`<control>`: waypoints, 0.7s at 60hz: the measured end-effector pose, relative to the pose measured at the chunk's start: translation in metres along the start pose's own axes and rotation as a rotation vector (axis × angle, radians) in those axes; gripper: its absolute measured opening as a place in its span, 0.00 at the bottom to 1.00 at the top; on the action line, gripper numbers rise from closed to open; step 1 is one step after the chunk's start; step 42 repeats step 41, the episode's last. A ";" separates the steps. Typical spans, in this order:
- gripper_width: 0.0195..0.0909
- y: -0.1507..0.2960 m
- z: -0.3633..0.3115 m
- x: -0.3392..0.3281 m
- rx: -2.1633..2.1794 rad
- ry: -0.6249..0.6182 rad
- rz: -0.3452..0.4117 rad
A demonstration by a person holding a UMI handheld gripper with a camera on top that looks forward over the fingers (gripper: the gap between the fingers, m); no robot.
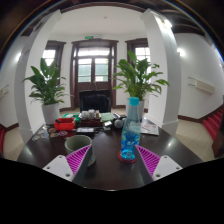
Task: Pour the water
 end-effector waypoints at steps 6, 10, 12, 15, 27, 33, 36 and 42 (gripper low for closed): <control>0.92 0.025 -0.017 -0.032 -0.035 0.038 0.009; 0.93 0.041 -0.024 -0.054 -0.052 0.058 0.027; 0.93 0.048 -0.028 -0.063 -0.054 0.063 0.042; 0.92 0.057 -0.035 -0.076 -0.051 0.076 0.064; 0.92 0.077 -0.059 -0.108 -0.020 0.164 0.138; 0.92 0.077 -0.064 -0.118 -0.035 0.178 0.150; 0.93 0.076 -0.064 -0.119 -0.038 0.183 0.146; 0.93 0.074 -0.062 -0.121 -0.045 0.177 0.142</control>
Point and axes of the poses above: the point between the fingertips, and its own axes, seen from behind it with the camera up: z to the right, y up, x forward, the way the camera looks, the point moved 6 cm from there along -x, backward, against the way the camera looks, and after that the axes turned 3 degrees about -z, right-handed, at the moved point
